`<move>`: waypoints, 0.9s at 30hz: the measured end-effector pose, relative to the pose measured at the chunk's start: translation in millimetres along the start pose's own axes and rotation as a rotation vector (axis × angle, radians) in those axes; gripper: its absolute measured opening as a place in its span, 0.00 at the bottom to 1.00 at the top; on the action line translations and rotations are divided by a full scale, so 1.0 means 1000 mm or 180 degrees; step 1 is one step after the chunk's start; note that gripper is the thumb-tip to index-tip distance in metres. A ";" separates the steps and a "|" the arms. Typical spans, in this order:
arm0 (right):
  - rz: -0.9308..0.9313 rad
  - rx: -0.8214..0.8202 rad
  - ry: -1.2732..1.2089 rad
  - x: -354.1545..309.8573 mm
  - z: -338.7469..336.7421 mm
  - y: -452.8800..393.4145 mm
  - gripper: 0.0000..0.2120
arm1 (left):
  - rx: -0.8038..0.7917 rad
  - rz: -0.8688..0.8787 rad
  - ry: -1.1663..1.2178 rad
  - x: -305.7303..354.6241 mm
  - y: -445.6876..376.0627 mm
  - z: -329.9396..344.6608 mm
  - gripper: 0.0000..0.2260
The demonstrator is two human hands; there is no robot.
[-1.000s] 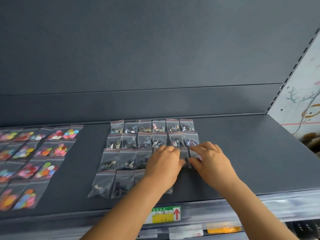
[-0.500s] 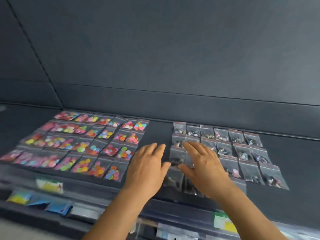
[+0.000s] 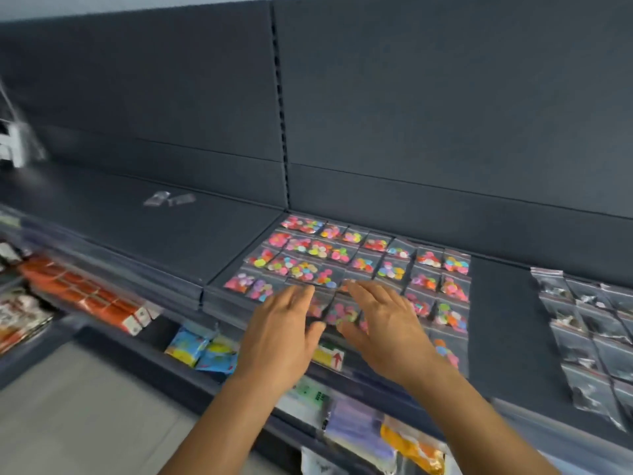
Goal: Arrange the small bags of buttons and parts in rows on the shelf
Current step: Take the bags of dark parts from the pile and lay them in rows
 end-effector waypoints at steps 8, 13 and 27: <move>-0.0412 -0.0216 -0.0150 -0.106 0.047 -0.055 0.31 | 0.0147 -0.0379 -0.0158 -0.109 0.021 -0.035 0.26; -0.0667 -0.0327 -0.0130 -0.154 0.072 -0.097 0.30 | 0.0278 -0.0660 -0.0119 -0.168 0.020 -0.048 0.26; -0.0851 -0.0515 -0.0257 -0.253 0.142 -0.286 0.31 | 0.0213 -0.0856 -0.0239 -0.352 -0.087 -0.070 0.27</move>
Point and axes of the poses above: each hand's wrist, its own y-axis away from the middle knuckle, its own z-axis out of the palm, x = y × z, the point moved 2 cm from there along -y, towards the middle knuckle, and after that the axes turned 5 degrees about z, right-handed, at the moved point
